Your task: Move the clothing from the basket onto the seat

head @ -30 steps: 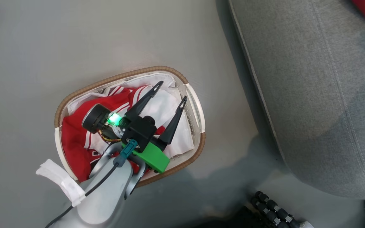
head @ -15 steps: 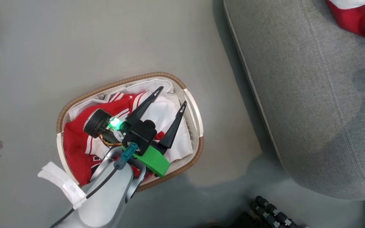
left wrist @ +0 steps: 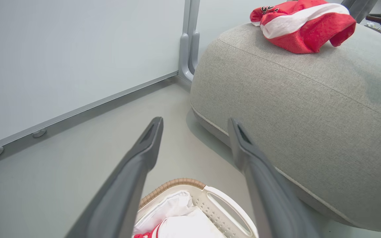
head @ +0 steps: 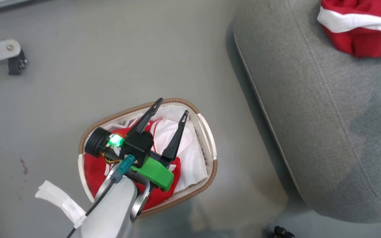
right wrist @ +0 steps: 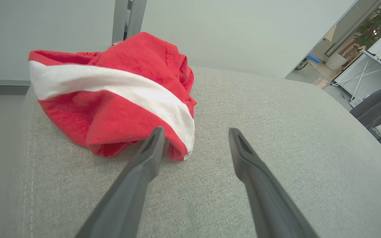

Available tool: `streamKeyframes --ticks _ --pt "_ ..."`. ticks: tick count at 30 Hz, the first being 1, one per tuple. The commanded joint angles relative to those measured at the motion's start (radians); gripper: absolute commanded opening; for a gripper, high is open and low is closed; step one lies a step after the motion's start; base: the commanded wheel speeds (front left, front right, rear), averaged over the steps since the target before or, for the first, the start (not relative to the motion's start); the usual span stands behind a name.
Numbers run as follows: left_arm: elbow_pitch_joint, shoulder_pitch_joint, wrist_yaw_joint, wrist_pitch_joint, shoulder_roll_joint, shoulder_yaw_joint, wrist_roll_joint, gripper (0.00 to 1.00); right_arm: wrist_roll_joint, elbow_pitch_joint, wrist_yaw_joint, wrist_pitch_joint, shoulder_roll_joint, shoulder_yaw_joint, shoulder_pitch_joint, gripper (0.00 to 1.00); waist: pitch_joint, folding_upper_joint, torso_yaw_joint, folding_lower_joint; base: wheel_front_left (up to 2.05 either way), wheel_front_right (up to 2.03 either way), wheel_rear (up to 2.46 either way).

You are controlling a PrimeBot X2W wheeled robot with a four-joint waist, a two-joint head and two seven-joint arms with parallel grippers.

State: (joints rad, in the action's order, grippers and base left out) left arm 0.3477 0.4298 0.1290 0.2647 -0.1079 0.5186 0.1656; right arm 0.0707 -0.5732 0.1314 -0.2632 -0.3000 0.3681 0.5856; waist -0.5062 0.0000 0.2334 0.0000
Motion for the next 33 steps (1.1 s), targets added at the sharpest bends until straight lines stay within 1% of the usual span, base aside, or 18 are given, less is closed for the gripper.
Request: streamKeyframes --ticks 1,7,13,20,26,30,33 --pt "-0.004 -0.024 0.003 -0.001 0.008 -0.014 0.007 1.00 0.001 0.010 -0.001 -0.002 -0.009 -0.012 -0.011 1.00 0.079 0.0000 -0.026 0.0000 0.00 0.00 0.00" --pt "-0.009 -0.064 0.002 -0.001 0.032 -0.071 0.031 1.00 -0.014 0.042 -0.001 -0.002 -0.026 -0.076 0.015 1.00 0.176 0.0000 -0.076 0.0000 0.00 0.00 0.00" --pt "-0.024 -0.118 -0.014 -0.001 0.049 -0.163 0.053 1.00 -0.043 0.059 -0.001 -0.002 -0.004 -0.167 0.029 1.00 0.251 0.0000 -0.134 0.0000 0.00 0.00 0.00" --pt "-0.036 -0.196 -0.030 -0.001 0.056 -0.269 0.059 1.00 -0.081 0.084 -0.001 -0.002 0.060 -0.262 -0.018 1.00 0.311 0.0000 -0.202 0.0000 0.00 0.00 0.00" --pt "-0.053 -0.258 -0.045 -0.001 0.057 -0.359 0.068 1.00 -0.106 0.131 -0.001 -0.002 0.143 -0.268 -0.097 1.00 0.348 0.0000 -0.241 0.0000 0.00 0.00 0.00" --pt "-0.067 -0.300 -0.055 -0.001 0.057 -0.402 0.080 1.00 -0.089 0.159 -0.001 -0.002 0.193 -0.292 -0.172 1.00 0.374 0.0000 -0.252 0.0000 0.00 0.00 0.00" --pt "-0.072 -0.329 -0.061 -0.001 0.057 -0.422 0.086 1.00 -0.100 0.181 -0.001 -0.002 0.222 -0.302 -0.227 1.00 0.392 0.0000 -0.254 0.0000 0.00 0.00 0.00"
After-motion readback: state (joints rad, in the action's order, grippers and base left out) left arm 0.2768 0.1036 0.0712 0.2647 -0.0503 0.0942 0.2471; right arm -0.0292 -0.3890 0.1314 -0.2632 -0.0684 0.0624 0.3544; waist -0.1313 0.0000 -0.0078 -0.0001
